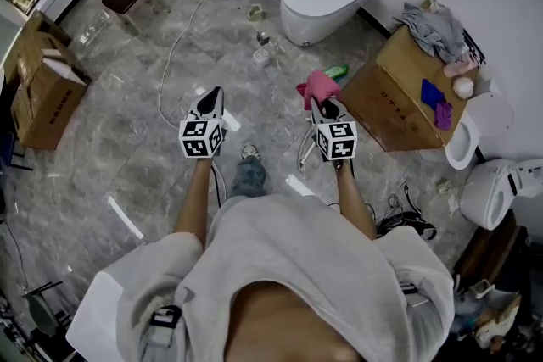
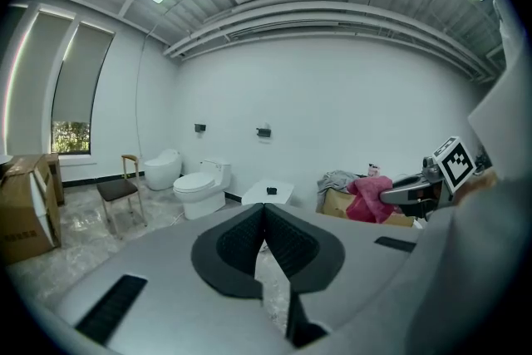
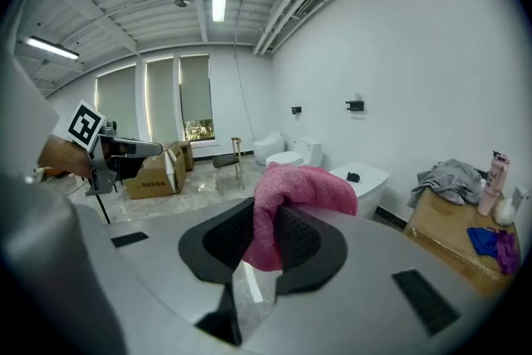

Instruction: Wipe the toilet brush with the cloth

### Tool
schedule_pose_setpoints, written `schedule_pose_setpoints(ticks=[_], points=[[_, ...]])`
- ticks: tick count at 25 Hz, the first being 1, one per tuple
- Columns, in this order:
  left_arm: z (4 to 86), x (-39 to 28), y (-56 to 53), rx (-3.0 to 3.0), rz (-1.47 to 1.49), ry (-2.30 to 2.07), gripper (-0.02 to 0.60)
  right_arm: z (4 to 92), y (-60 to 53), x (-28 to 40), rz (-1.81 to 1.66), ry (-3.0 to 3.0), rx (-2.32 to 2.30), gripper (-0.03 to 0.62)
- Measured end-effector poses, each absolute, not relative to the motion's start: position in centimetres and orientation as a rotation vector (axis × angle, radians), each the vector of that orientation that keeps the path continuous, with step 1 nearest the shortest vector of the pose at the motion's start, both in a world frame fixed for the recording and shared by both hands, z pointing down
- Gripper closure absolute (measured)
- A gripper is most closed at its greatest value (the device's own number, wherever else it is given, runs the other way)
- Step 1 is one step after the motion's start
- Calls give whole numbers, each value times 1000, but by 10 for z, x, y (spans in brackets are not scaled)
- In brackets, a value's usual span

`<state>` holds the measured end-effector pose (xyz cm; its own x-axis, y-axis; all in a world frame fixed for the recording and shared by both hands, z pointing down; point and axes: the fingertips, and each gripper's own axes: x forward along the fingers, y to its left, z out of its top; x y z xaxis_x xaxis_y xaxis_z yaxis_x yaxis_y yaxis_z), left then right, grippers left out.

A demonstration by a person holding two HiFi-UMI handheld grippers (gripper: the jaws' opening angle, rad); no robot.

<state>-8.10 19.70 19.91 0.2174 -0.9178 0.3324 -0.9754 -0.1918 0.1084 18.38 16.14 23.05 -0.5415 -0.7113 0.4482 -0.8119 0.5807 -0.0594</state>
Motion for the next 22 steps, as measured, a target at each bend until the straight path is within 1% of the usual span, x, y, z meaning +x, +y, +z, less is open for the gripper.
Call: schedule_pose_setpoints(ticks=[7, 13, 18, 22], points=[[194, -122, 105, 2247, 267, -1713, 563, 219, 81, 137, 359, -2411, 1256, 510], [201, -157, 47, 2242, 251, -1677, 563, 218, 29, 105, 351, -2384, 1277, 510], [211, -167, 11, 2264, 253, -1626, 563, 224, 6, 91, 364, -2355, 1301, 510], [216, -165, -5, 2272, 249, -1594, 563, 233, 0, 93, 389, -2321, 1304, 510]])
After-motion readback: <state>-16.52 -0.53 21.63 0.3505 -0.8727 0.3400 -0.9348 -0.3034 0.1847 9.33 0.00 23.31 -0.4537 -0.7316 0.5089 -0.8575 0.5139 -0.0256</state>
